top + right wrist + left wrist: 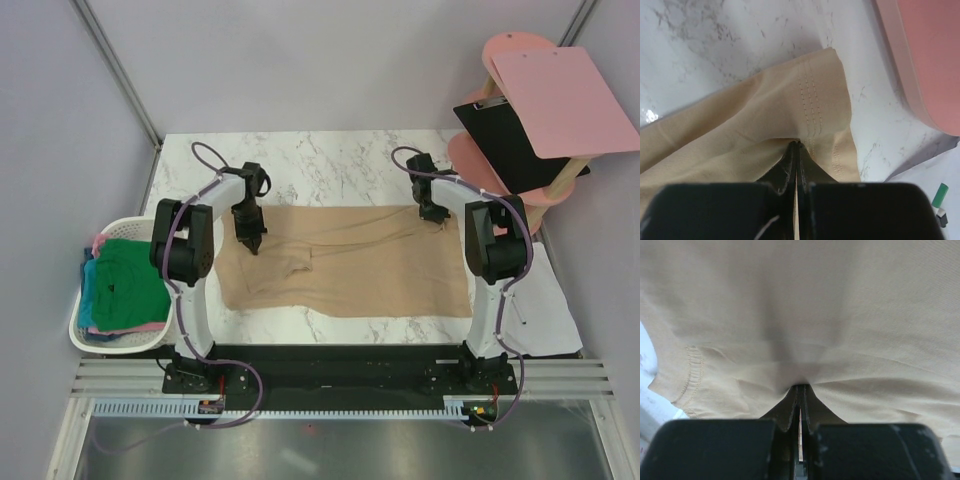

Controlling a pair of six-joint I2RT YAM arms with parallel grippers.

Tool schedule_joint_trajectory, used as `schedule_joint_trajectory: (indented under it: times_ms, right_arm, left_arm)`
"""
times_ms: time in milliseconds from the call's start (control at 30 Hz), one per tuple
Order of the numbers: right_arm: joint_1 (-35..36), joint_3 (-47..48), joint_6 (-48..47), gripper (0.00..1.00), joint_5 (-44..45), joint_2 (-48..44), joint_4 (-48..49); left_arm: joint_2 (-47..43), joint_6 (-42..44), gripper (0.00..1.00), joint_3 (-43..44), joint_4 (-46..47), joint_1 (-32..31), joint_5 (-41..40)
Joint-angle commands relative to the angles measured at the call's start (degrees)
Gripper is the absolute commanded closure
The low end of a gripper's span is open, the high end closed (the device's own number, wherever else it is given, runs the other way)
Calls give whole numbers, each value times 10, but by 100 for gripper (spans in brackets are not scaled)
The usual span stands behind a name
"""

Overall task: Fold and stack the t-shirts
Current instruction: Fold the flattened tshirt in 1/3 of the way

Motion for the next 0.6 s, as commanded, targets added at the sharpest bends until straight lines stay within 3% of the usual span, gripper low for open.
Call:
schedule_joint_trajectory:
  times_ms: [0,367,567]
  right_arm:
    - [-15,42,-10,100,97,57,-43]
    - [-14,179,-51,99,91,168,-56]
    - [-9,228,-73,89,86,155,-38]
  left_arm:
    - [43,32,98,42,54,40,-73]
    - [149,47,98,208,-4,61,-62]
    - [132,42,98,208,-1,62,-52]
